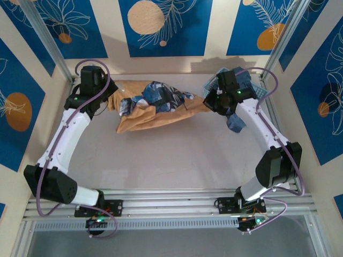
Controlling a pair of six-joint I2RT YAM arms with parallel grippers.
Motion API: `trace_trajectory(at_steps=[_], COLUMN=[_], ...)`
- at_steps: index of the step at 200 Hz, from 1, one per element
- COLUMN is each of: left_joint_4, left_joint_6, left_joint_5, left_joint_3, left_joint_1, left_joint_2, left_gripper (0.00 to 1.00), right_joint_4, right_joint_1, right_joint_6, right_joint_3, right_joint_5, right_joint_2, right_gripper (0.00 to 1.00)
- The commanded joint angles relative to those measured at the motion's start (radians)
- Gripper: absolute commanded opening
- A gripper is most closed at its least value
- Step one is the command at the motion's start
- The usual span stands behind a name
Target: Fold and stack the t-shirts
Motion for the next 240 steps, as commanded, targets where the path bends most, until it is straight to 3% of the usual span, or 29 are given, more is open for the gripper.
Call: trace_trajectory(at_steps=[1, 62, 68, 86, 97, 118, 144, 157, 173, 207, 240], left_joint_4=[0.005, -0.197, -0.240, -0.343, -0.414, -0.465, -0.323, -0.242, -0.208, -0.305, -0.302], left_joint_6=[0.024, 0.076, 0.070, 0.053, 0.019, -0.134, -0.415, -0.492, -0.461, -0.278, -0.219], left_joint_5=[-0.046, 0.062, 0.070, 0.044, 0.027, 0.123, 0.241, 0.255, 0.250, 0.215, 0.220], left_joint_3=[-0.028, 0.273, 0.305, 0.326, 0.293, 0.112, -0.193, -0.282, -0.284, -0.148, -0.119], left_joint_1=[0.006, 0.028, 0.026, -0.006, -0.040, -0.127, -0.248, -0.276, -0.289, -0.312, -0.337], left_joint_2=[0.067, 0.535, 0.560, 0.542, 0.493, 0.367, 0.213, 0.198, 0.243, 0.396, 0.460], left_gripper=[0.00, 0.00, 0.11, 0.56, 0.68, 0.69, 0.65, 0.63, 0.63, 0.60, 0.60], right_joint_4=[-0.011, -0.026, -0.037, -0.051, -0.051, -0.055, -0.048, -0.047, -0.045, -0.041, -0.038], right_joint_1=[-0.012, -0.037, -0.037, -0.031, -0.030, -0.029, -0.033, -0.035, -0.037, -0.046, -0.055], right_joint_6=[-0.035, -0.046, -0.045, -0.036, -0.029, -0.033, -0.048, -0.056, -0.062, -0.070, -0.072], right_joint_3=[-0.061, -0.118, -0.118, -0.138, -0.157, -0.184, -0.199, -0.199, -0.197, -0.199, -0.198], right_joint_5=[-0.011, -0.152, -0.170, -0.199, -0.202, -0.197, -0.198, -0.198, -0.198, -0.202, -0.202], right_joint_2=[0.017, 0.213, 0.230, 0.252, 0.250, 0.248, 0.251, 0.251, 0.252, 0.257, 0.257], right_gripper=[0.00, 0.00, 0.00, 0.00, 0.00, 0.00, 0.00, 0.00, 0.00, 0.00, 0.00])
